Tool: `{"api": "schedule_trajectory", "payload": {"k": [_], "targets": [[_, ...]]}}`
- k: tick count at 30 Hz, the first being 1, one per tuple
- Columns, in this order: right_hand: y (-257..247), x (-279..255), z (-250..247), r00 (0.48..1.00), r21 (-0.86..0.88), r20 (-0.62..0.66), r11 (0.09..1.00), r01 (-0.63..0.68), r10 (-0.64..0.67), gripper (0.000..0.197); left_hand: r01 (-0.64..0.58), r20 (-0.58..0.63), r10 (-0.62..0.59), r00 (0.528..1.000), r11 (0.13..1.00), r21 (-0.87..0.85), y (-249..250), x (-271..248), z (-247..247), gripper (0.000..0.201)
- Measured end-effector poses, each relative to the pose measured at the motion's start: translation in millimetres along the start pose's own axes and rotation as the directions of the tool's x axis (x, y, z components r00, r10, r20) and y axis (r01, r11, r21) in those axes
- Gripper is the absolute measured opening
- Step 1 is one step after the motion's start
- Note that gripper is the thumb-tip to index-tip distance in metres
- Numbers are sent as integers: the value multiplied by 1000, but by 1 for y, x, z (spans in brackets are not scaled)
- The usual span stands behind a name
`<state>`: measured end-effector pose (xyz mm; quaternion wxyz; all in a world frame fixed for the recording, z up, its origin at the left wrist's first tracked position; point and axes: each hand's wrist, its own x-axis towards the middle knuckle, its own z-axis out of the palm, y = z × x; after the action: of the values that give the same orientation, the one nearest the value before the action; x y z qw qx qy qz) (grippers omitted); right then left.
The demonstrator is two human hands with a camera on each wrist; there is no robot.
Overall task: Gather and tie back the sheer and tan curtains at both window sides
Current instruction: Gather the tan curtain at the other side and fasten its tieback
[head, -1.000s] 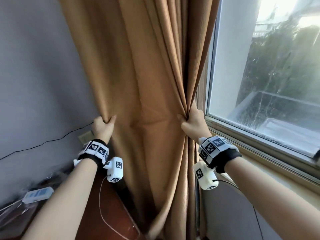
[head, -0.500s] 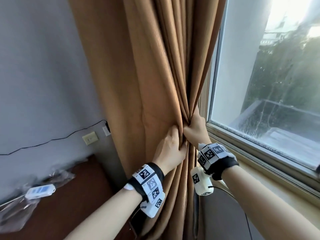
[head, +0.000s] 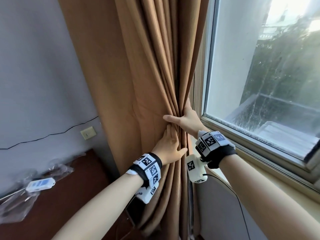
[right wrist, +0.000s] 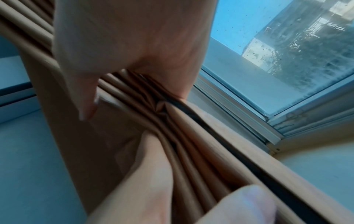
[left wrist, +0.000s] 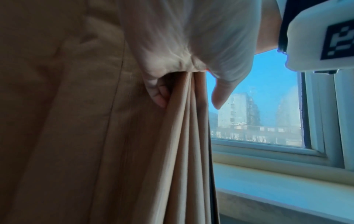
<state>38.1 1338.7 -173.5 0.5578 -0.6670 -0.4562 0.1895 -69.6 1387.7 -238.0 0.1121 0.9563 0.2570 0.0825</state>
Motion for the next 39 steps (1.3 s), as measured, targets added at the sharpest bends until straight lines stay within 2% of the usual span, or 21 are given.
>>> {"api": "schedule_trajectory", "payload": {"k": [2,5,7,9,11,13,14,16,17,18,20,23,25,27,29,31,32,33,35,37,39], "targets": [[1,-1,1,1000,-44,1,999,23,-23,90,-21,-31,20,999,999,-36,-6,-3,0,104],[5,-1,5,995,-128,-69,990,65,-75,76,-46,-44,44,998,998,-49,-13,-6,0,100],[7,-2,7,990,-127,-116,989,70,-85,71,-79,-86,72,994,993,-91,-24,-5,-3,89],[8,-3,8,986,-115,-135,990,81,-96,68,-149,-238,118,964,982,-117,-46,-9,-12,67],[9,-5,7,985,-107,-141,991,82,-97,68,-155,-509,101,855,986,-66,-76,-14,-24,42],[10,-6,7,986,-112,-140,991,76,-91,69,7,-696,-93,712,992,-125,-114,-16,-38,32],[10,-6,7,986,-113,-139,991,76,-91,69,130,-723,-253,643,966,-222,-133,-16,-48,37],[9,-7,9,986,-108,-141,991,74,-89,68,390,-610,-597,520,802,-452,-173,-15,-65,66],[8,-8,10,986,-103,-142,992,76,-90,67,461,-518,-713,471,701,-545,-190,-15,-74,83],[8,-8,10,985,-98,-146,992,76,-90,67,482,-433,-780,451,622,-618,-203,-14,-82,95],[6,-11,12,984,-87,-154,993,77,-90,65,431,-318,-818,479,535,-727,-226,-9,-93,107],[3,-16,13,984,-80,-162,995,66,-79,64,369,-191,-770,608,488,-791,-249,6,-99,124],[2,-18,17,983,-75,-163,995,71,-82,67,341,-156,-734,661,479,-809,-257,15,-98,135],[1,-18,19,983,-77,-160,994,73,-85,69,313,-163,-741,652,458,-832,-253,21,-96,123],[1,-17,21,983,-78,-166,995,61,-74,69,262,-237,-770,592,462,-847,-238,23,-95,91],[0,-17,22,983,-76,-171,996,55,-67,68,242,-348,-765,542,538,-807,-210,21,-92,59],[-1,-17,23,983,-78,-173,995,55,-68,67,275,-402,-741,538,605,-747,-193,19,-88,47],[-1,-17,23,982,-80,-176,995,56,-69,67,324,-443,-701,558,676,-661,-172,16,-83,42],[-2,-17,24,981,-84,-179,995,58,-72,68,326,-511,-547,663,826,-460,-128,7,-68,32],[-3,-16,25,979,-88,-187,994,60,-76,68,166,-558,-324,764,934,-316,-86,-6,-52,24],[-2,-15,26,976,-88,-205,994,57,-74,68,-4,-596,-147,789,970,-244,-50,-21,-41,20]]}}
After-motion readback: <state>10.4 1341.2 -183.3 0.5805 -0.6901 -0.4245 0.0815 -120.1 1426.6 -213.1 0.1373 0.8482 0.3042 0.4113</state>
